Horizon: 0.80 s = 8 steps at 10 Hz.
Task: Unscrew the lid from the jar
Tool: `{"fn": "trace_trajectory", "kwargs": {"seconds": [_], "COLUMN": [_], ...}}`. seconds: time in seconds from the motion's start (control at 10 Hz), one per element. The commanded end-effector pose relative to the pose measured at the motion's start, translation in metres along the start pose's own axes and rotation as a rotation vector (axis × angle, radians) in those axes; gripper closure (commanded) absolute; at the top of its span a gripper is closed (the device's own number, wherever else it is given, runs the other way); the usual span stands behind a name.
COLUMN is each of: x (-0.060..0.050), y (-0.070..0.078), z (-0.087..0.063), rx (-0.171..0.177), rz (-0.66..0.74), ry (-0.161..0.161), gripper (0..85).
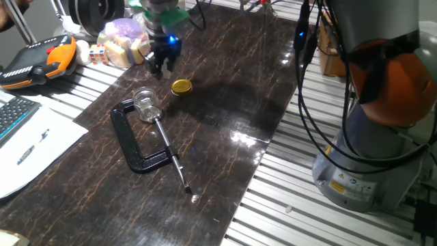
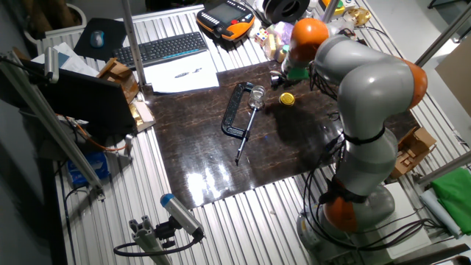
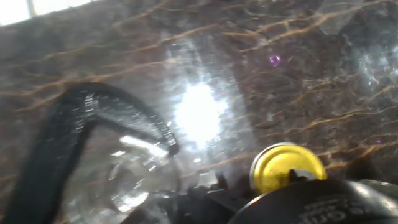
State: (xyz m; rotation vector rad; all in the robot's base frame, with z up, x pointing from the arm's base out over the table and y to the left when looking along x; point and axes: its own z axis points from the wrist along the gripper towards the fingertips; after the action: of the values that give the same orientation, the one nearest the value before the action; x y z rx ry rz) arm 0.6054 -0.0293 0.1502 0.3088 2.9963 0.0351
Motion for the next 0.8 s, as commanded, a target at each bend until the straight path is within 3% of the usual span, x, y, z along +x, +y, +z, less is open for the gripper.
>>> {"fn": "trace_trajectory", "kwargs": {"seconds": [0.0, 0.2, 0.7], "x": [-0.003, 0.002, 0.012], "y": [0.007, 0.012, 0.017], "z": [-0.04, -0.049, -0.061], "rx": [0.0, -0.019, -0.043], "rz": [-0.003, -0.016, -0.029], "ry": [0.0, 0.006, 0.043], "gripper": [66.3, 84.3, 84.3]}}
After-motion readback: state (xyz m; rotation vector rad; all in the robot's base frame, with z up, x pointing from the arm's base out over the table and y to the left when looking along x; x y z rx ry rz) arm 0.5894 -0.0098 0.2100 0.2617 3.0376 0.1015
